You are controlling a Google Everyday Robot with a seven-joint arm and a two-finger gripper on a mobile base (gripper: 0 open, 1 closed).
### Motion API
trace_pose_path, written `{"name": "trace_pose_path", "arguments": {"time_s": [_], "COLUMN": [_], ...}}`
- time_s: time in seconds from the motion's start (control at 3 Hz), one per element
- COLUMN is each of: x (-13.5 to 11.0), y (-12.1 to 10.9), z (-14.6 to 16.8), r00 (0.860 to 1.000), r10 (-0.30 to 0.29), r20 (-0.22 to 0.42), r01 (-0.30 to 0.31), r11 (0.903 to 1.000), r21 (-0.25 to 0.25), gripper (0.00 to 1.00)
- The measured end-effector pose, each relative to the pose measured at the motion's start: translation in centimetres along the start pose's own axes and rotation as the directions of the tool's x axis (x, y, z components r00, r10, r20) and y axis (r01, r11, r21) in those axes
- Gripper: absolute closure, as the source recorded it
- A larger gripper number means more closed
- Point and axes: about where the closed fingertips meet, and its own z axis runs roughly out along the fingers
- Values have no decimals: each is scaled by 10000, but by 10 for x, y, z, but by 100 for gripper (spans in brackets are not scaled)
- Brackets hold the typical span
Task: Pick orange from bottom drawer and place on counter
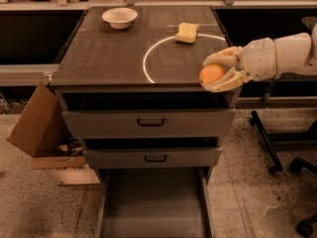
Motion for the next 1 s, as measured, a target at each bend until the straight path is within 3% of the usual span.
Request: {"name": "trace_pose_path", "arguments": {"time_s": [0.33,0.67,1.0], "x": [-9,-9,2], "y": [-32,-61,-90], "z": [2,14,35], "r00": [9989,9915,9740], "r10": [456,1249,2186], "r20": [-86,-374,-591], "r01": [-449,-1201,-2096], "r11": [9966,9866,9691], "r21": [692,1106,1302], "gripper": [100,100,100]}}
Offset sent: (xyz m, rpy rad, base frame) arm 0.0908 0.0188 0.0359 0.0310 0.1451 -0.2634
